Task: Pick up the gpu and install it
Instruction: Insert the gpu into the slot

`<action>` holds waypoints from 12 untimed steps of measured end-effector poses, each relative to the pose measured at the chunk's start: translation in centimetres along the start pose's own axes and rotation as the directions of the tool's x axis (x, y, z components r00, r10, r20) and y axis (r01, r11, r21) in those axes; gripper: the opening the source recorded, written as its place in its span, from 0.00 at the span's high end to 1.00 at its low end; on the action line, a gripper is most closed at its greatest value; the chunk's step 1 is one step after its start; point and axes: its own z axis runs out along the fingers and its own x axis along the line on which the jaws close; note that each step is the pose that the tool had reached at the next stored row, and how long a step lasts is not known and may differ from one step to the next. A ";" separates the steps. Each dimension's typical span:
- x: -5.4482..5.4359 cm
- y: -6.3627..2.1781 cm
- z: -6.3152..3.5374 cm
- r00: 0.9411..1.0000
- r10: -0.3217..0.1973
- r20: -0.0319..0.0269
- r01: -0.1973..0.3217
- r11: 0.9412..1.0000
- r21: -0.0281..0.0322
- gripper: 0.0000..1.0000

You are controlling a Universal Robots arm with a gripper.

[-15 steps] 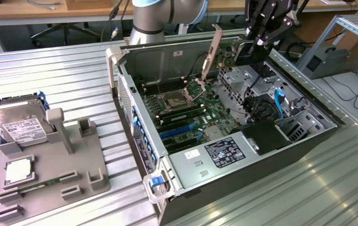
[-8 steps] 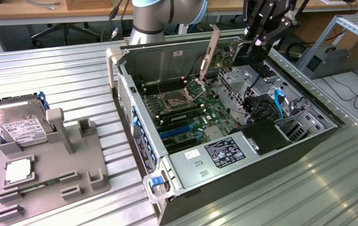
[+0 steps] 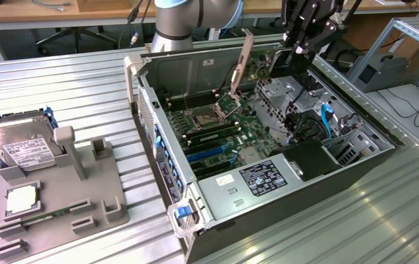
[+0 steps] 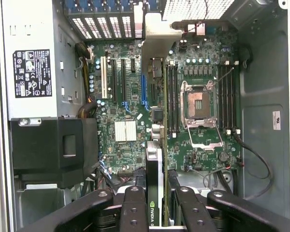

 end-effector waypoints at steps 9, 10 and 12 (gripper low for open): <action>0.0 0.23 0.02 1.000 0.000 0.000 0.000 1.000 0.000 0.73; 0.0 0.28 0.02 1.000 0.000 0.000 0.000 1.000 0.000 0.73; 0.0 0.37 0.02 1.000 0.000 0.000 0.000 1.000 0.000 0.73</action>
